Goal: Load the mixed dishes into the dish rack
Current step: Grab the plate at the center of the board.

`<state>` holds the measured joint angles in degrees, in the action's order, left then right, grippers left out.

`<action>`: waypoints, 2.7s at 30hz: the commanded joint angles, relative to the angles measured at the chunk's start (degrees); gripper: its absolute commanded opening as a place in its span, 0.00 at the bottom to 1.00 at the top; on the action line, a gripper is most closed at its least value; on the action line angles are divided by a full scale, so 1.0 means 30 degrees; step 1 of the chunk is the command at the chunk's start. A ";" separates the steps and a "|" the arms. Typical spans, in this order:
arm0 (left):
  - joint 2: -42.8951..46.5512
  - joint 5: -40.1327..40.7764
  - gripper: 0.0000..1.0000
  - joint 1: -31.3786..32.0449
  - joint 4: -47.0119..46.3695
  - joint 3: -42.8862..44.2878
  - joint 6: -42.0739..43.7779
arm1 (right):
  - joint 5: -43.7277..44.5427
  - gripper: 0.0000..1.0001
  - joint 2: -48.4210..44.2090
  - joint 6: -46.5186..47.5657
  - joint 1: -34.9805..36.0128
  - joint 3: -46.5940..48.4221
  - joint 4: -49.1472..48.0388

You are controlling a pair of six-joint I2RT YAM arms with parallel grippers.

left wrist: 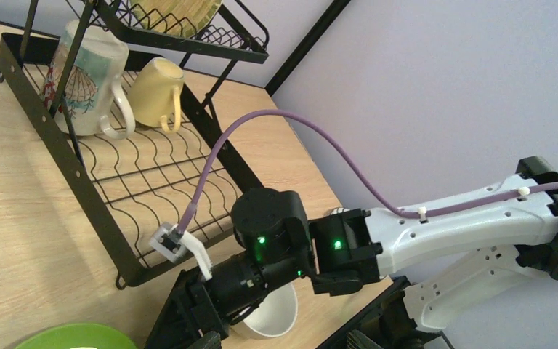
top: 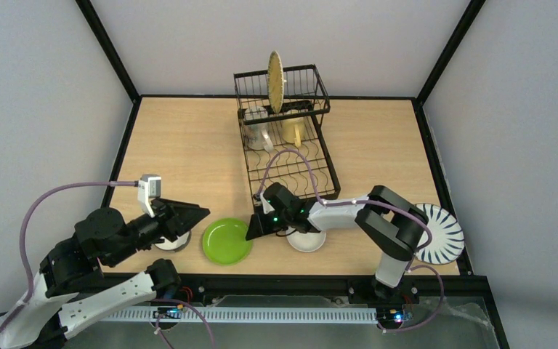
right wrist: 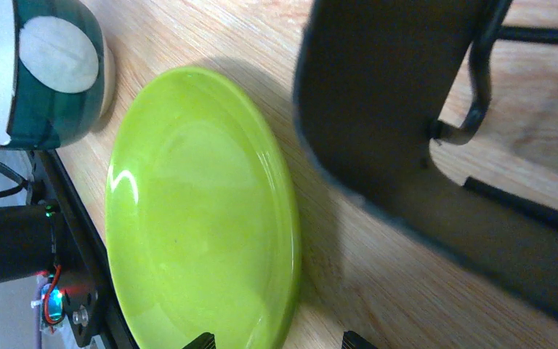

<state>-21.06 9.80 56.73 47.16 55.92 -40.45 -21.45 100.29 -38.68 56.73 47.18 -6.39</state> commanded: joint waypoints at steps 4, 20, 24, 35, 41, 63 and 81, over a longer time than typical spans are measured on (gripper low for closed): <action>0.0149 -0.0316 0.99 0.0045 0.0555 0.0578 0.0310 | 0.0032 1.00 0.1007 -0.0259 0.0463 0.0551 -0.0999; 0.0276 -0.0259 0.99 0.0045 0.0596 0.0378 0.0245 | 0.0032 0.83 0.2182 -0.0648 0.0807 0.0110 -0.2070; 0.0278 -0.0356 0.99 0.0045 0.0650 0.0344 0.0226 | 0.0144 0.72 0.2459 -0.0880 0.0811 -0.0418 -0.2628; 0.0794 -0.0345 0.99 0.0045 0.1156 0.0329 0.0011 | 0.0801 0.03 0.3610 -0.0972 0.1205 -0.0037 -0.1805; 0.1084 -0.0279 0.99 0.0045 0.1247 0.0373 -0.0006 | 0.1457 0.00 0.3124 -0.0758 0.1390 0.0440 -0.0660; 0.0792 -0.0199 0.99 0.0045 0.0254 0.0403 0.0698 | 0.6682 0.00 -0.2672 0.1443 0.2058 0.5256 0.7384; 0.1016 0.1270 0.99 0.0045 0.0571 0.0688 0.0679 | 1.2293 0.00 -0.3024 0.5231 0.2189 1.3281 1.2167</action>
<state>-18.31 12.12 56.73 48.23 56.64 -39.18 8.88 91.50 -27.24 63.00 80.97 26.33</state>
